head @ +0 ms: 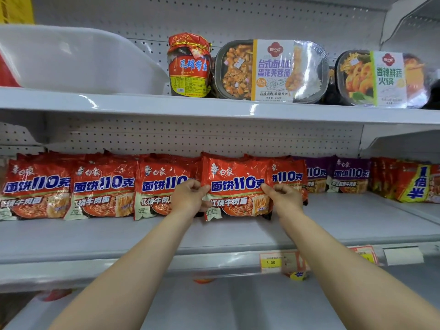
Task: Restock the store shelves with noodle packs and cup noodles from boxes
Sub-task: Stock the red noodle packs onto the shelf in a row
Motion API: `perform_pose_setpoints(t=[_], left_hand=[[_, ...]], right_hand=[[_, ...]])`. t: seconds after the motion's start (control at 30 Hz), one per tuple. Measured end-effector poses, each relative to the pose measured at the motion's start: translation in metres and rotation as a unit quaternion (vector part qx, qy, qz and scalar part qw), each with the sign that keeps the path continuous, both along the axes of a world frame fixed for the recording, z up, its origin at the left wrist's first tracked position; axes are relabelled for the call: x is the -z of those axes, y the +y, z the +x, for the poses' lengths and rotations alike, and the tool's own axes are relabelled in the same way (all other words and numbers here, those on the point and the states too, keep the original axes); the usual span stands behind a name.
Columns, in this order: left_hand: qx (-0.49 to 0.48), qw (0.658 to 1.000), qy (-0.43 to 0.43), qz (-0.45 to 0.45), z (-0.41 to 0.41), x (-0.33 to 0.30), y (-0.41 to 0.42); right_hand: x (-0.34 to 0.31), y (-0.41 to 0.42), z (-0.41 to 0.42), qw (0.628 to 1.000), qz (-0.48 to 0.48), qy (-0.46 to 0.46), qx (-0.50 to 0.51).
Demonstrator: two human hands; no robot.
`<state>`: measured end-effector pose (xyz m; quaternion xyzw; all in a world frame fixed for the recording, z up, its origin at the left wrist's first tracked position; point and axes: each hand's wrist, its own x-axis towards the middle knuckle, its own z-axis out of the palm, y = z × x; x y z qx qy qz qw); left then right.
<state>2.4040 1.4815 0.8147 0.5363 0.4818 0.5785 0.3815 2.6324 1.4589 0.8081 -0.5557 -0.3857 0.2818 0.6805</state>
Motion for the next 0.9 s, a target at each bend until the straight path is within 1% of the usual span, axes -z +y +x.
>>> perform_pose_setpoints(t=[0.13,0.23,0.33,0.47,0.63,0.83,0.9], left_hand=[[-0.03,0.999,0.034,0.018,0.004,0.0,0.007],[-0.052,0.996,0.06,0.033,0.005,0.001,0.013],[-0.055,0.995,0.068,0.04,0.003,0.002,0.018],[-0.059,0.994,0.079,0.041,0.002,0.005,0.023],[-0.059,0.995,0.066,0.034,0.0,0.007,0.03],[-0.044,0.998,0.052,0.006,0.0,0.015,0.034],[-0.043,0.997,0.064,0.007,0.001,0.015,0.035]], right_hand=[[-0.003,0.005,-0.001,1.0,-0.002,-0.009,0.005],[-0.004,0.006,-0.004,1.0,0.0,0.006,0.0],[-0.004,0.01,-0.006,1.0,0.003,0.025,0.002],[0.0,0.014,-0.006,1.0,0.001,0.024,0.003],[0.001,0.023,-0.003,0.999,0.006,0.043,-0.018],[0.015,0.037,0.0,0.998,-0.002,0.003,-0.064],[0.017,0.039,0.001,0.997,-0.014,-0.021,-0.077]])
